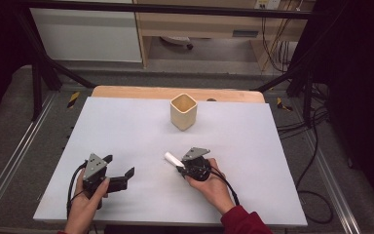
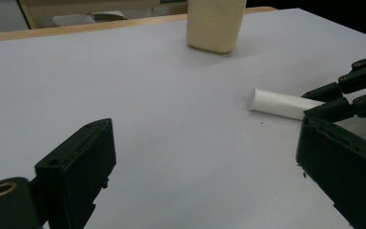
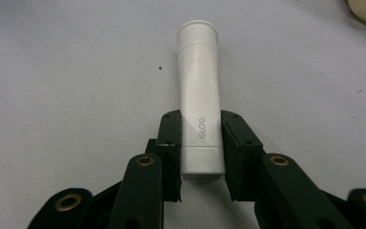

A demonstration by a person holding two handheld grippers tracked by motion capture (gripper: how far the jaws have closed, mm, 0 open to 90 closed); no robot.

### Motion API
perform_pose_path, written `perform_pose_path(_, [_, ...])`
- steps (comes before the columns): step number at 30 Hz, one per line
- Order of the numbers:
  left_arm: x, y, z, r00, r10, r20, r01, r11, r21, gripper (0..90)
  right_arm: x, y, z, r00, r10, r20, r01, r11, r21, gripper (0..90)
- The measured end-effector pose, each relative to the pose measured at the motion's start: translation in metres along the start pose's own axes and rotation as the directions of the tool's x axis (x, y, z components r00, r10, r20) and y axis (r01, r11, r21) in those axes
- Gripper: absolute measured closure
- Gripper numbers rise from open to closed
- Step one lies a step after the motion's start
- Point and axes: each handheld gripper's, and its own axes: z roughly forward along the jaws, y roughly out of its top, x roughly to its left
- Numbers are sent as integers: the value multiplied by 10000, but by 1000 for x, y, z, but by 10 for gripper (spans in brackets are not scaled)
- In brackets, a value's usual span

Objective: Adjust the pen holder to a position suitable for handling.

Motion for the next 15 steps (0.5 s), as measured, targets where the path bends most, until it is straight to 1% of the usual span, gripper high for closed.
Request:
perform_pose_path(2, [-1, 0, 1, 10000, 33, 16, -33, 10000, 37, 65, 0, 0, 0, 10000, -54, 27, 54, 10000, -10, 711])
perform_pose_path(4, [-3, 0, 1, 9999, 147, 81, -148, 9999, 62, 65, 1, 0, -2, 9999, -124, 12, 124, 9999, -26, 711])
perform_pose_path(6, [-7, 0, 1, 9992, 370, 169, -371, 9993, 85, 61, 1, 1, -3, 9999, -112, 42, 112, 9999, -84, 711])
perform_pose_path(7, [-9, 0, 1, 9989, 387, 248, -388, 9992, 43, 58, 1, 1, -4, 9999, -128, 76, 128, 9999, -96, 711])
perform_pose_path(8, [-11, 1, 1, 9990, 306, 338, -306, 9995, -9, 57, 1, 2, -5, 9999, -130, 100, 130, 9999, -64, 712])
perform_pose_path(9, [-13, 0, 1, 9984, 336, 446, -336, 9994, -18, 55, 1, 2, -5, 9998, -148, 118, 149, 9999, -64, 711])
perform_pose_path(11, [-18, 0, 2, 9971, 510, 573, -509, 9987, -36, 52, 0, 1, -6, 9997, -190, 127, 191, 9998, -47, 711])
perform_pose_path(14, [-22, 1, 3, 9958, 625, 675, -616, 9980, -148, 52, 1, 2, -8, 9996, -237, 129, 237, 9997, -16, 712])
perform_pose_path(15, [-22, 2, 3, 9947, 771, 679, -757, 9969, -230, 52, 1, 2, -9, 9996, -264, 104, 265, 9996, -59, 711])
